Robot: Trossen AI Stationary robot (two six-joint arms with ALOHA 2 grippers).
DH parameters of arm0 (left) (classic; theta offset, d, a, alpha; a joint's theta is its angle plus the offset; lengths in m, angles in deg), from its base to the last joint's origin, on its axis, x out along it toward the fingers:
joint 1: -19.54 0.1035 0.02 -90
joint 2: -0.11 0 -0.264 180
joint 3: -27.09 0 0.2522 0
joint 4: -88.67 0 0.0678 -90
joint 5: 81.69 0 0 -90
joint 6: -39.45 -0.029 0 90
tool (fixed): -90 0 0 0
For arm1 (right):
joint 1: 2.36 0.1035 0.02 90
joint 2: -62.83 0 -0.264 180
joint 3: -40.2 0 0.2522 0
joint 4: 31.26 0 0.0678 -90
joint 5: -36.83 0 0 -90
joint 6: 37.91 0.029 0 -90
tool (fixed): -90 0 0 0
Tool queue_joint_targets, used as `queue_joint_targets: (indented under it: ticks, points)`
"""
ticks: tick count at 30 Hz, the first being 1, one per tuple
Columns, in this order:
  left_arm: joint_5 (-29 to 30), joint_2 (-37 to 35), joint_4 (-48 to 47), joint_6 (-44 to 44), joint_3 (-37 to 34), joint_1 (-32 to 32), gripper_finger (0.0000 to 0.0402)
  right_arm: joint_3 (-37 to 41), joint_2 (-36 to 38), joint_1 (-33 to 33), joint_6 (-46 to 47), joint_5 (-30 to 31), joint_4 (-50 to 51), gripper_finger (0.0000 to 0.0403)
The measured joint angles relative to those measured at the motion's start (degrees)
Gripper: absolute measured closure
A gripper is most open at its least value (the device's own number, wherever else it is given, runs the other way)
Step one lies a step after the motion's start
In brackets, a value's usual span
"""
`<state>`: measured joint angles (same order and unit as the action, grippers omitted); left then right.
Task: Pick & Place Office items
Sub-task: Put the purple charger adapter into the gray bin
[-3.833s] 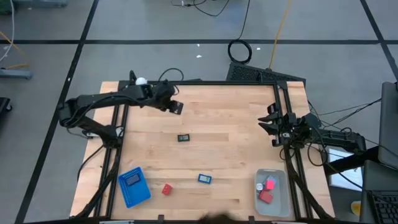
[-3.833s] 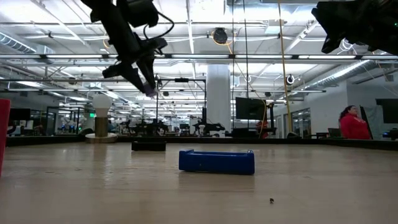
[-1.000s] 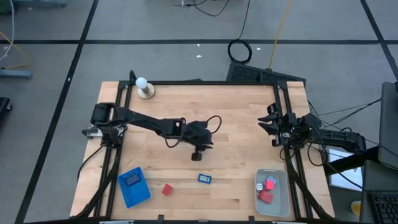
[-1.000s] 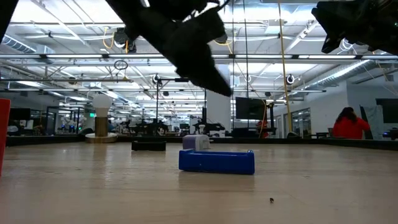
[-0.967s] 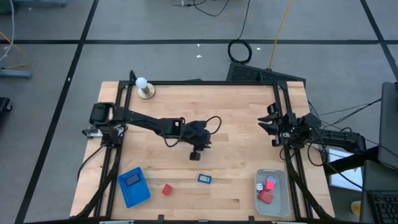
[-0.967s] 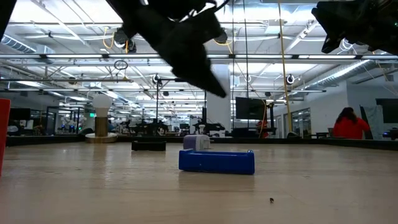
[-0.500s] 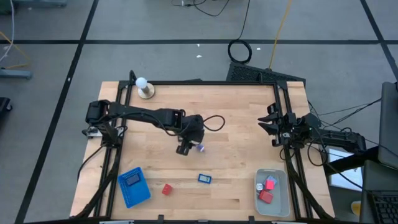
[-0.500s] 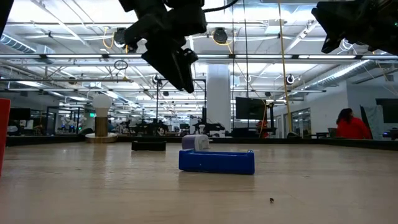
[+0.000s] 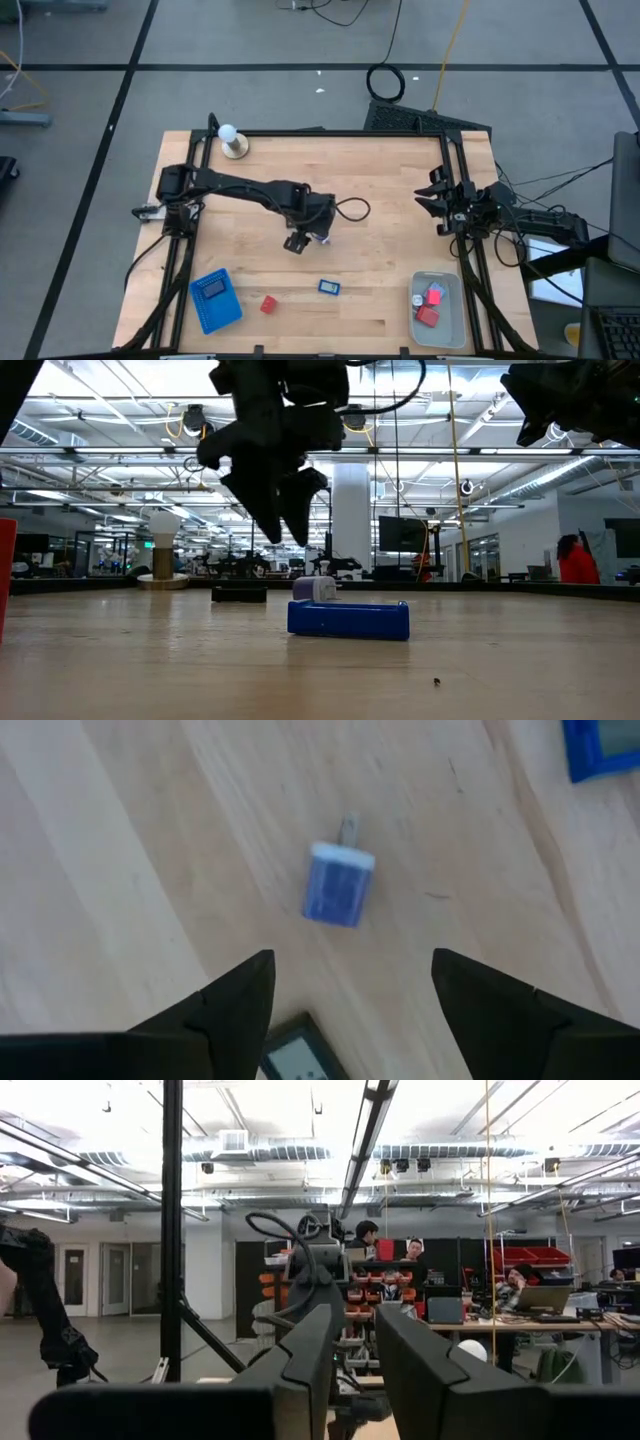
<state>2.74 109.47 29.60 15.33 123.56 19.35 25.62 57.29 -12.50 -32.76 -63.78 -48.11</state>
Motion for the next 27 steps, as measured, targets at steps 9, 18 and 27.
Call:
queue_joint_targets:
  ticks: [9,18,27]
  points:
    - [-0.9,6.1,-2.7,-4.4,6.9,-0.2,0.0128,0.0,0.0,0.0,0.0,0.0,0.0,0.033]
    - [-0.9,9.2,-3.6,-5.2,9.0,-0.4,0.0128,0.0,0.0,0.0,0.0,0.0,0.0,0.033]
    - [-1.0,9.3,-3.9,-5.4,9.0,-0.3,0.0128,0.0,0.0,0.0,0.0,0.0,0.0,0.033]
